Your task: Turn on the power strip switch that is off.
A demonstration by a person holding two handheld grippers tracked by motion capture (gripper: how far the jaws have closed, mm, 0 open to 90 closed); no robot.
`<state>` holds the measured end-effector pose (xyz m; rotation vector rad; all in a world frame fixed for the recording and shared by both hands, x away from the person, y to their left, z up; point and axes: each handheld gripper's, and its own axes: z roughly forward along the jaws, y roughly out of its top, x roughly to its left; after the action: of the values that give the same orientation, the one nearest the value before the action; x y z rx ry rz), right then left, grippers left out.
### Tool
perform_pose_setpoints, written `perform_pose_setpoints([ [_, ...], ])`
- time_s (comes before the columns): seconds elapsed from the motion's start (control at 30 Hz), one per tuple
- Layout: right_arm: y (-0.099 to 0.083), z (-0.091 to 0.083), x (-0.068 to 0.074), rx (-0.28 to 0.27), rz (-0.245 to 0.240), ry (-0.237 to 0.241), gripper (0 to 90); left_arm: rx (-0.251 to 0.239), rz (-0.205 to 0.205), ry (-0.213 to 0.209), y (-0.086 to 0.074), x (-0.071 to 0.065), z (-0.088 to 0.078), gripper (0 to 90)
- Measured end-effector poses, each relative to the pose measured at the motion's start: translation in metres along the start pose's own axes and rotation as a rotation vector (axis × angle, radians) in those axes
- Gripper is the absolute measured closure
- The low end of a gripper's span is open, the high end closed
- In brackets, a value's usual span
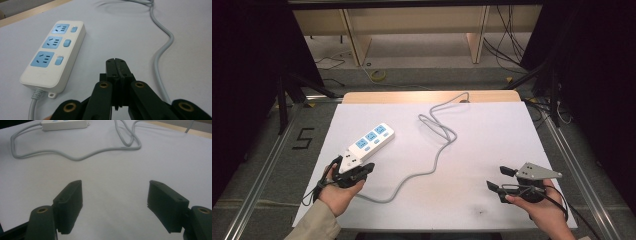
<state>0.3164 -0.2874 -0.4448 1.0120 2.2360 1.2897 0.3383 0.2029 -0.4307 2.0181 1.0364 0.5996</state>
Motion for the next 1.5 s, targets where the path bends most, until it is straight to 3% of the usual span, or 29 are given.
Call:
perform_pose_setpoints([
  [0.4, 0.0, 0.0, 0.0, 0.004, -0.002, 0.001, 28.7, 0.002, -0.021, 0.002, 0.003, 0.004, 0.004, 89.8],
  [1.5, 0.0, 0.002, -0.001, 0.005, 0.0, 0.008, 28.3, 0.014, -0.026, 0.033, 0.009, 0.015, 0.017, 89.9],
])
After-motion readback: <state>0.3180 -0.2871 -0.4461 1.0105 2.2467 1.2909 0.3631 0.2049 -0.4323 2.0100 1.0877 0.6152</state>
